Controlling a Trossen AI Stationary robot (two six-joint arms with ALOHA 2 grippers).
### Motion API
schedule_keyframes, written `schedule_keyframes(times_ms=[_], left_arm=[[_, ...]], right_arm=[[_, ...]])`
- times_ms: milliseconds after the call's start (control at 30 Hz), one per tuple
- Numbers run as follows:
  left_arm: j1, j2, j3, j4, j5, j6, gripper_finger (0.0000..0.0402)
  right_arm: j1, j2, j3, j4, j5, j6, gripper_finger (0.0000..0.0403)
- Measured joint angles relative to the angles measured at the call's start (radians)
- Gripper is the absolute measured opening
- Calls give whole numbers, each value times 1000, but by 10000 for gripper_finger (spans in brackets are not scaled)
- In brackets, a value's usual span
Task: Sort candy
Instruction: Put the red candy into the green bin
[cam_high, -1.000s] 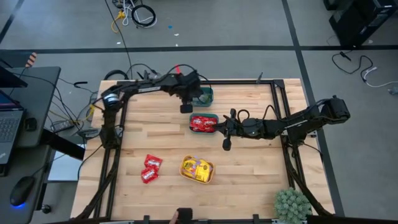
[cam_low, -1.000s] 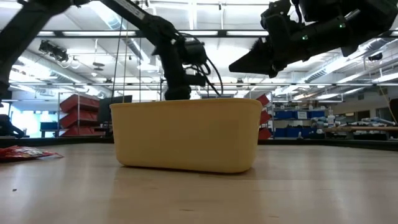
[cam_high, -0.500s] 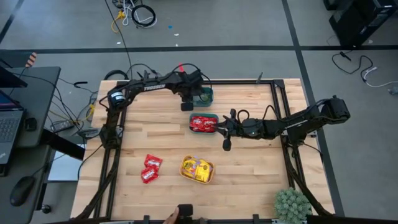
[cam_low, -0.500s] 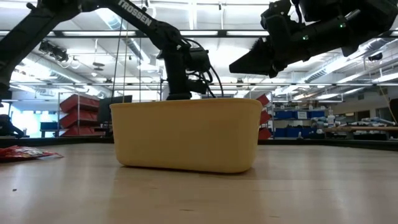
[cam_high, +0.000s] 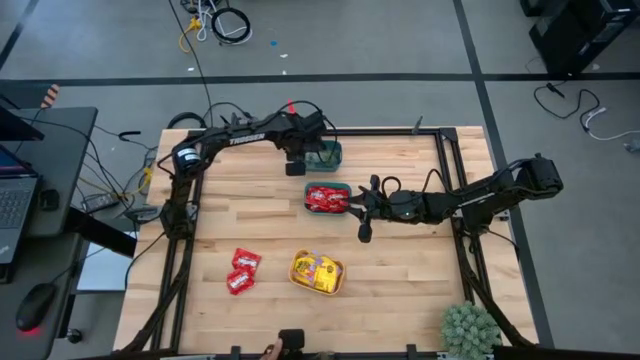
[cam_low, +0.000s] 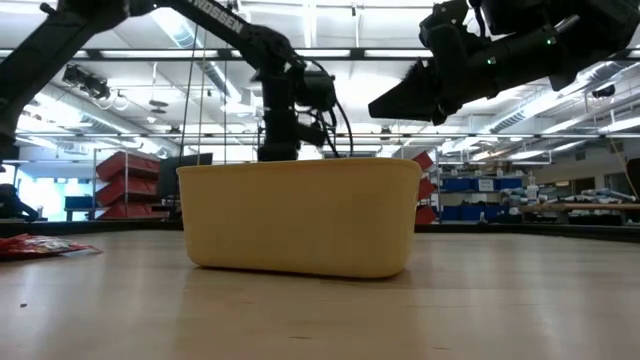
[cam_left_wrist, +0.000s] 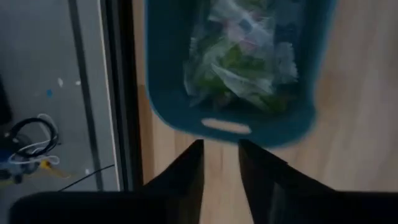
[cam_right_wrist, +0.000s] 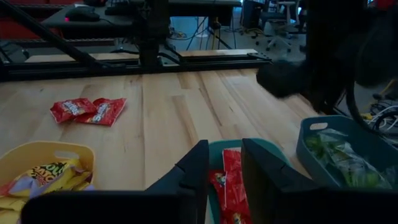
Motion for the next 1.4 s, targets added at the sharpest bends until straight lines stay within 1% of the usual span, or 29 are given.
schedule_keyframes(times_ms=[67,100,133,167,233,300,333,400,467,567,733,867,1033,1167,1233,1333,1400], left_arm=[[0,-27,9,-35,27,12,72],[0,-44,10,-40,47,19,51],[1,-62,11,-50,73,17,28],[6,-80,11,-63,103,-2,15],[17,-111,11,-79,170,-48,8],[21,-146,1,-90,198,-80,4],[20,-166,-8,-98,202,-92,3],[5,-205,-37,-105,210,-107,3],[-14,-250,-88,-111,216,-124,2],[-42,-334,-197,-110,235,-172,1],[-127,-524,-451,-47,283,-293,1],[-265,-680,-616,-16,293,-450,1],[-515,-797,-733,-18,296,-727,0],[-729,-817,-772,-15,300,-960,0],[-826,-812,-783,10,307,-1052,0],[-933,-798,-815,98,310,-1174,1],[-986,-787,-835,167,298,-1241,5]], right_arm=[[0,0,0,-5,0,-16,77],[0,0,0,-13,0,-33,73],[0,0,0,-21,0,-53,67],[2,0,0,-25,0,-69,59],[7,0,0,-20,0,-85,36],[11,0,0,-20,0,-104,11],[13,0,0,-22,0,-108,6],[14,0,0,-21,-1,-102,8],[14,0,0,-21,-29,-84,7],[23,0,0,-18,-59,-56,1],[52,8,0,10,-64,-14,1],[84,60,0,77,-64,-8,1],[117,168,0,199,-64,7,1],[131,252,0,299,-64,28,2],[136,283,1,327,-64,29,1],[137,314,7,354,-64,31,1],[137,324,17,356,-64,43,3]])
